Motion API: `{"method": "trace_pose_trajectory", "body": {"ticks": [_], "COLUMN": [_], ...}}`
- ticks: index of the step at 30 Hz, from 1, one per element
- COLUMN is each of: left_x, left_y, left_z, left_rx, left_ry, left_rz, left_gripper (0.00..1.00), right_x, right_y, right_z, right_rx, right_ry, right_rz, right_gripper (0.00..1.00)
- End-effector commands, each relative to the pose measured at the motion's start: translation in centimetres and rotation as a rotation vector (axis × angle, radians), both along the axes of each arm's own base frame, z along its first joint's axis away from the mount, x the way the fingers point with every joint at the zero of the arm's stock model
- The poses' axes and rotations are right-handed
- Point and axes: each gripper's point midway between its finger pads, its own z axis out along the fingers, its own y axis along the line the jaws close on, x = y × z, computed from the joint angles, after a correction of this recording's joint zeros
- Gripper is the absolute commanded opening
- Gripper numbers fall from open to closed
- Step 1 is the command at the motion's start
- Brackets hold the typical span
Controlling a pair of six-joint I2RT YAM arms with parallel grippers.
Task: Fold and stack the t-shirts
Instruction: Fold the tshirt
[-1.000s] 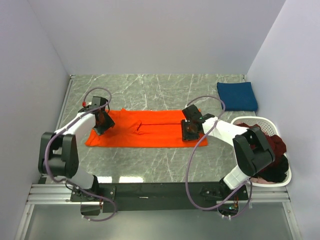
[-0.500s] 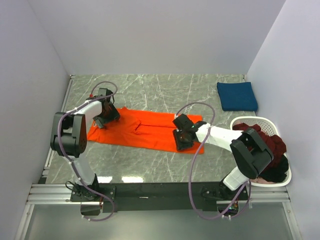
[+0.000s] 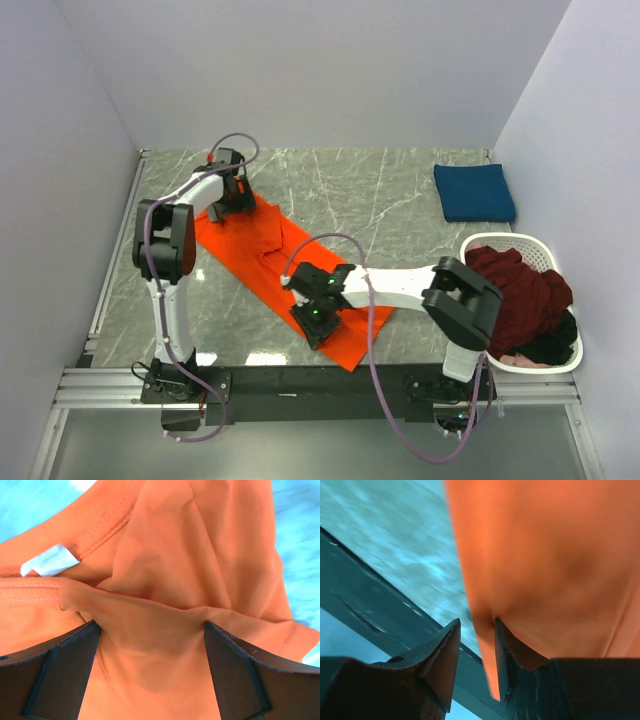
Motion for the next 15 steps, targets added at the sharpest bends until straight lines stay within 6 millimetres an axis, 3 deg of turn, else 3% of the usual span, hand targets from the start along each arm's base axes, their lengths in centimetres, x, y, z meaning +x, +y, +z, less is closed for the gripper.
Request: {"method": "trace_pose_trajectory", "body": {"ticks": [1, 2, 5, 8, 11, 12, 14, 15], "left_x": [3.5, 4.0, 5.8, 7.4, 8.7, 9.3, 9.7, 9.9], "left_y": [-3.8, -4.1, -5.2, -5.4, -6.2, -6.4, -6.8, -6.8], "left_z": [-1.0, -0.8, -0.3, 1.3, 5.0, 7.3, 9.8, 12.2], "left_rx": [-0.017, -0.004, 0.019, 0.023, -0.016, -0.03, -0.059, -0.07], "left_ry": [-0.052, -0.064, -0.106, -0.168, -0.275, -0.325, -0.374, -0.421], "left_rz": [-0.135, -0.148, -0.195, -0.203, -0.201, -0.194, -0.183, -0.176], "left_gripper": [0.91, 0.93, 0.95, 0.97, 0.99, 0.99, 0.99, 0.99], "right_x": [-1.6, -1.3, -0.5, 1.6, 4.8, 5.3, 6.5, 7.5], "right_y": [2.1, 3.2, 4.0, 2.8, -0.2, -1.0, -2.7, -3.6], "right_z": [-0.1, 0.7, 1.8, 3.2, 4.6, 4.8, 5.2, 5.3], "right_rx": [-0.004, 0.012, 0.015, -0.003, -0.031, -0.042, -0.047, -0.048], "right_ry": [0.044, 0.029, -0.022, -0.125, -0.24, -0.263, -0.309, -0.316], "right_rz": [0.102, 0.116, 0.121, 0.068, -0.045, -0.065, -0.107, -0.139], "right_gripper": [0.41, 0.41, 0.41, 0.43, 0.48, 0.49, 0.49, 0.49]}}
